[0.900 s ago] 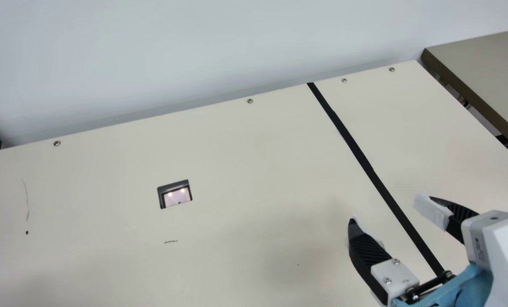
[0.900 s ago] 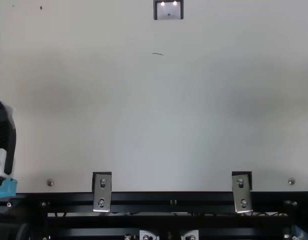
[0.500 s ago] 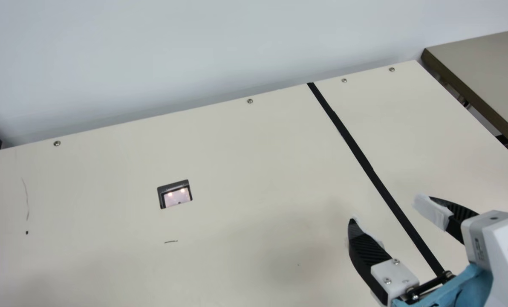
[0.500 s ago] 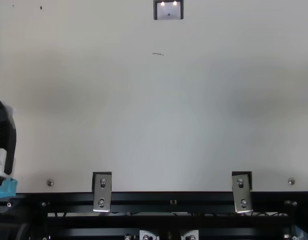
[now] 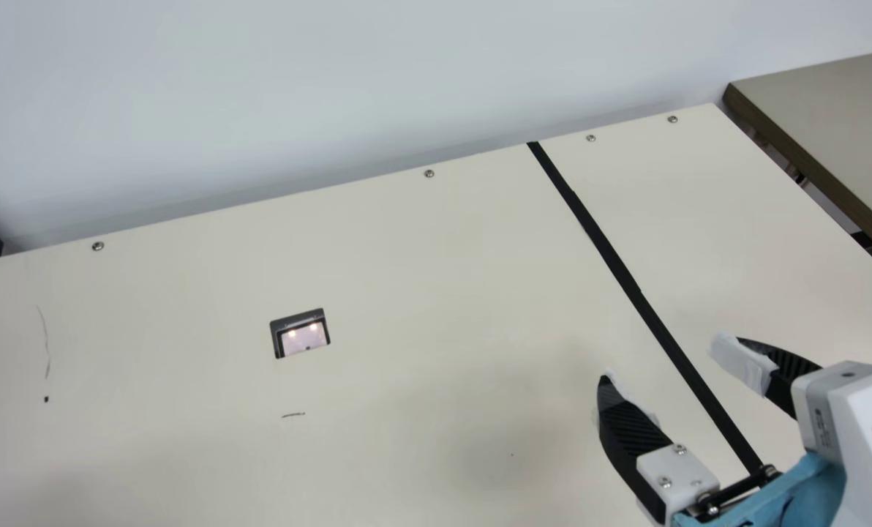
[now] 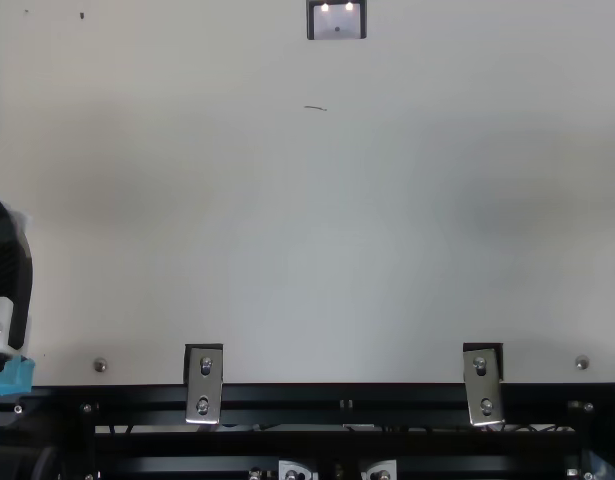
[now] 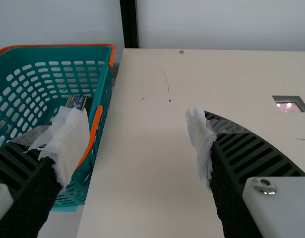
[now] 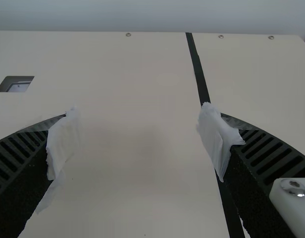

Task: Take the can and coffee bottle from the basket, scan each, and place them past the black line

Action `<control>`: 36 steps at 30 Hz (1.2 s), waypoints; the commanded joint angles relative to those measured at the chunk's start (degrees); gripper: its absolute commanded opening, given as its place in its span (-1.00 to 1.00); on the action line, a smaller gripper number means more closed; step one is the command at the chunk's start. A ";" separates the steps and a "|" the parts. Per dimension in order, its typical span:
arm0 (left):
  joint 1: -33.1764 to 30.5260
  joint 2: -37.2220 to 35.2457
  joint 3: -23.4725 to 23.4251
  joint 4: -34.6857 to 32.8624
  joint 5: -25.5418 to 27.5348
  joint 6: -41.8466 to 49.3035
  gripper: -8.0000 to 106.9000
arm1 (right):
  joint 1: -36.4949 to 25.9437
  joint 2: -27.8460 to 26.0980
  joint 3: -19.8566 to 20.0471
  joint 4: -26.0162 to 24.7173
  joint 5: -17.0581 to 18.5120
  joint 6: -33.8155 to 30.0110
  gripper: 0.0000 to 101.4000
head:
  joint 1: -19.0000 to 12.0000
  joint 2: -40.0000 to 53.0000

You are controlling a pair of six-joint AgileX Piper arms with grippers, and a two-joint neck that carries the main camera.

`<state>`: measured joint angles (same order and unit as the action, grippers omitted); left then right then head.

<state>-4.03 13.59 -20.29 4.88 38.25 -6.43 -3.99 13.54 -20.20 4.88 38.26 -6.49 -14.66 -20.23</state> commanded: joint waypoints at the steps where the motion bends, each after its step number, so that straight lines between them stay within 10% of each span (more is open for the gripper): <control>1: 0.00 0.00 0.00 0.00 0.00 0.00 0.71 | 0.06 -0.03 -0.01 -0.09 0.03 0.10 1.00 | -1.88 0.04; 9: 0.00 0.00 0.00 0.00 0.00 0.00 0.71 | 0.68 2.11 -7.16 -0.48 3.70 1.03 1.00 | -1.88 0.04; 26: 0.00 0.00 0.00 0.00 0.00 0.00 0.71 | 8.98 0.02 -35.31 -2.46 31.13 11.17 1.00 | -1.88 0.04; 36: 0.00 0.00 0.00 0.00 0.00 0.00 0.71 | 12.79 3.59 -40.62 5.48 31.64 18.50 1.00 | -1.88 0.04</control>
<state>-4.03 13.59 -20.29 4.88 38.25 -6.43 8.51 17.05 -60.81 8.83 69.93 11.15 -14.96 -20.23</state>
